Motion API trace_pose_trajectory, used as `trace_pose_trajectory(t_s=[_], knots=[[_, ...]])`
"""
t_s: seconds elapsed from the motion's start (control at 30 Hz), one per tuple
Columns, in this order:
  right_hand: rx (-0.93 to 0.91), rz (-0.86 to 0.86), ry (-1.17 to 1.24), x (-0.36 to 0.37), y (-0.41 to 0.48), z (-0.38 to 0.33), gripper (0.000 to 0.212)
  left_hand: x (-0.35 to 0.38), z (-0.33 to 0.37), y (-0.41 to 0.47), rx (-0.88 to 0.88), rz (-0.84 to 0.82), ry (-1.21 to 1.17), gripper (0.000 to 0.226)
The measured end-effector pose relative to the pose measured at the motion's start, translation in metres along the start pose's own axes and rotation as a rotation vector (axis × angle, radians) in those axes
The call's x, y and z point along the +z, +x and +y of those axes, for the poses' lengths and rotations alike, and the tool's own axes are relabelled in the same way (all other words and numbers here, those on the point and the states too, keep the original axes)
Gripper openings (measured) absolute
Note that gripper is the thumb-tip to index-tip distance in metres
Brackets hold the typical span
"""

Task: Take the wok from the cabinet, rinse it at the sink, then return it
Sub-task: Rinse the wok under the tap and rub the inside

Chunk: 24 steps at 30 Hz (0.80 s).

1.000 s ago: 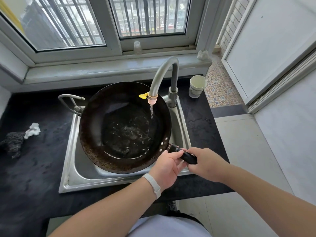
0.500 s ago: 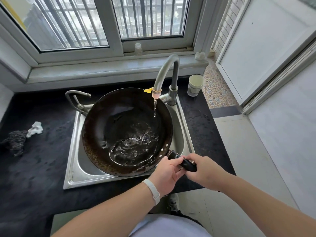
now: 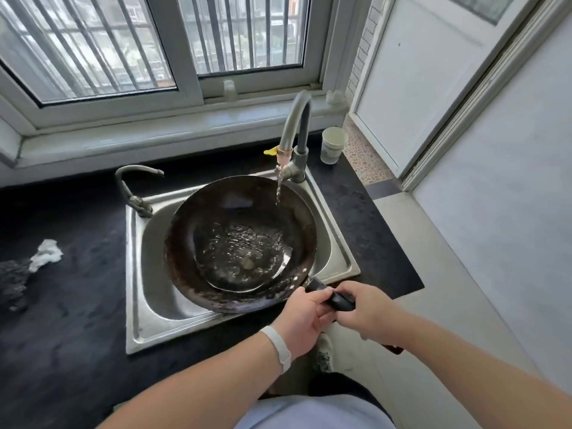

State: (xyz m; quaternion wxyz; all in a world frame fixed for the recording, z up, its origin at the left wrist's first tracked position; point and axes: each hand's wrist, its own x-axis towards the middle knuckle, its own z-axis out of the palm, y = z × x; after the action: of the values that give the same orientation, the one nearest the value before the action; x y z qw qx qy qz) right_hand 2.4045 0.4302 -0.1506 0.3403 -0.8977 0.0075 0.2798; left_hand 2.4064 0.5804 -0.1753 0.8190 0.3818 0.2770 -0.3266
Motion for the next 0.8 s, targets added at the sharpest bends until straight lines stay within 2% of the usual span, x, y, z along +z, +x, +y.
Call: trace_pose_trajectory(t_s=[0.07, 0.13, 0.27, 0.5, 0.57, 0.8], knots=[[0.02, -0.003, 0.033, 0.005, -0.001, 0.002, 0.01, -0.007, -0.005, 0.005, -0.014, 0.022, 0.011, 0.017], [0.032, -0.019, 0.069, 0.007, -0.001, 0.0, 0.008, -0.009, -0.007, 0.007, -0.008, 0.04, -0.002, 0.032], [0.061, -0.071, 0.185, 0.004, -0.003, 0.001, 0.01, -0.008, -0.008, 0.006, 0.006, 0.015, 0.015, 0.019], [0.084, -0.144, 0.289, -0.013, -0.001, 0.011, 0.009, 0.011, -0.01, 0.014, 0.005, 0.08, 0.061, 0.015], [0.082, -0.145, 0.32, -0.019, -0.001, 0.012, 0.015, 0.019, -0.01, 0.018, 0.003, 0.11, 0.082, 0.016], [0.058, -0.172, 0.321, -0.036, 0.0, 0.021, 0.016, 0.037, -0.012, 0.021, 0.016, 0.12, 0.066, 0.02]])
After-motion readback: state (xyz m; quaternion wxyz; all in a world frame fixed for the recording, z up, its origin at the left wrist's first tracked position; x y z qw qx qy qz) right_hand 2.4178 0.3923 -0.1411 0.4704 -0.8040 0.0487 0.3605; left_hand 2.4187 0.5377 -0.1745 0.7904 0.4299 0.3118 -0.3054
